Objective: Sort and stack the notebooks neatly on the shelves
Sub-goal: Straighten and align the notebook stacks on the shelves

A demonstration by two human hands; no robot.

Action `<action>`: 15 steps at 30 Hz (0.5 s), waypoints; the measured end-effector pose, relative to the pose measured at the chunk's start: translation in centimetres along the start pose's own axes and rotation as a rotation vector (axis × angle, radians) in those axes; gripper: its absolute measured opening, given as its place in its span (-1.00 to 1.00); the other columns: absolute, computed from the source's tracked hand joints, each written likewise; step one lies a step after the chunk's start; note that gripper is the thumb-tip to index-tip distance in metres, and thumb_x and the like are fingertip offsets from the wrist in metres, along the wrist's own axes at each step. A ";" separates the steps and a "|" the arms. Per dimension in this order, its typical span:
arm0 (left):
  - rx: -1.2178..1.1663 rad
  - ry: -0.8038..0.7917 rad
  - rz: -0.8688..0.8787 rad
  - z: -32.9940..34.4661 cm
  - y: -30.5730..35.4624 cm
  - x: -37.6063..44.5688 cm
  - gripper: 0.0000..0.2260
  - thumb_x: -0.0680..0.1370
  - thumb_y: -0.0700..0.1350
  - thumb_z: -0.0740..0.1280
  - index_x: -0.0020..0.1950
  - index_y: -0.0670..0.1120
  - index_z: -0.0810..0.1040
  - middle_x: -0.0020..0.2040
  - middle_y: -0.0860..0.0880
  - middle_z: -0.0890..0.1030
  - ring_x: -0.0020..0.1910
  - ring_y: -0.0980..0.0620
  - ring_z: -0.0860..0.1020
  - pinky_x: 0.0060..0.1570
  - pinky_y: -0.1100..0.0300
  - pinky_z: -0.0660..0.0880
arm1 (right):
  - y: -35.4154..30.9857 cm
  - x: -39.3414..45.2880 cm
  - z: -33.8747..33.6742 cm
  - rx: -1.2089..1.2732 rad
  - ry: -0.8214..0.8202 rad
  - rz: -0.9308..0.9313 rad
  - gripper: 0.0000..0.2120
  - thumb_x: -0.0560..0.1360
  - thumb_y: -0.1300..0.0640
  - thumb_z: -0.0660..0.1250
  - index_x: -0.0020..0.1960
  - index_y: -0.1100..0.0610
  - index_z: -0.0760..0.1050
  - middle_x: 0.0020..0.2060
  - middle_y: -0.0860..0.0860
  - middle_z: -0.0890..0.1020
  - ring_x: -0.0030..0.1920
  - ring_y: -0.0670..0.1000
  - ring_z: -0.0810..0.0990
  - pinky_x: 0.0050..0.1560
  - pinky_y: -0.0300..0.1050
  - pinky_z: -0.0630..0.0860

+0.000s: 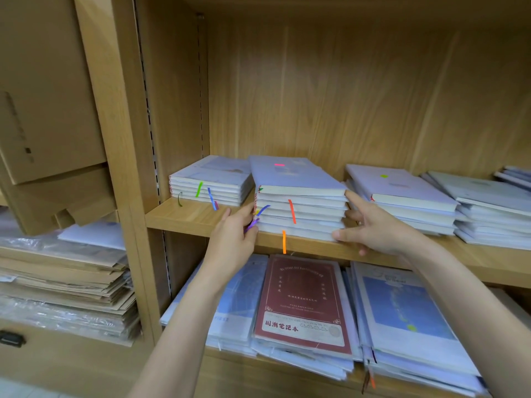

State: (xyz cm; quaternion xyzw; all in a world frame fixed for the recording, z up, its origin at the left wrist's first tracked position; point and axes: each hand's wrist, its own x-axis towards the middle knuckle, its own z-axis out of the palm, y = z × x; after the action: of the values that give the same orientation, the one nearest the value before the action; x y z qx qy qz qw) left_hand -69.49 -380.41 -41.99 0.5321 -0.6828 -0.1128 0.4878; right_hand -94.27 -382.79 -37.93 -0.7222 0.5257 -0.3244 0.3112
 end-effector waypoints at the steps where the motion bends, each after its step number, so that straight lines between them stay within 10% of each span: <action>1: -0.002 0.008 0.005 0.0 0.2 -0.1 -0.58 0.59 -0.26 0.19 0.44 -0.05 0.31 0.20 -0.04 0.58 0.50 -0.12 0.08 0.38 0.28 -0.04 | 0.1 0.1 0.0 -0.005 0.000 -0.001 -0.28 0.42 0.25 0.44 0.43 -0.13 0.17 0.33 -0.13 0.41 0.24 -0.12 0.43 -0.51 -0.30 0.42; 11: 0.042 -0.079 -0.014 0.2 0.0 -0.2 -0.53 0.61 -0.22 0.14 0.51 0.00 0.15 0.39 0.02 0.41 0.51 -0.13 -0.01 0.33 0.19 0.10 | -0.2 0.4 0.1 -0.072 0.013 0.022 -0.18 0.41 0.19 0.46 0.50 -0.11 0.07 0.42 -0.05 0.33 0.19 -0.07 0.46 -0.49 -0.28 0.43; 15: -0.104 -0.123 0.018 -0.3 -0.3 -0.2 -0.49 0.57 -0.27 0.22 0.48 0.01 0.20 0.27 0.08 0.51 0.43 -0.10 0.29 0.37 0.18 0.24 | -1.0 -0.3 0.4 0.028 0.043 0.044 -0.11 0.41 0.29 0.44 0.52 -0.08 0.00 0.46 -0.05 0.25 0.35 -0.10 0.33 -0.46 -0.26 0.52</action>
State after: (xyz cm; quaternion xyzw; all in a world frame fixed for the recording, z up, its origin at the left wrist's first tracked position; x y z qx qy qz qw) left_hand -69.10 -380.23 -42.14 0.4919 -0.7096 -0.1762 0.4727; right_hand -93.48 -382.24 -37.36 -0.6989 0.5435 -0.3400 0.3169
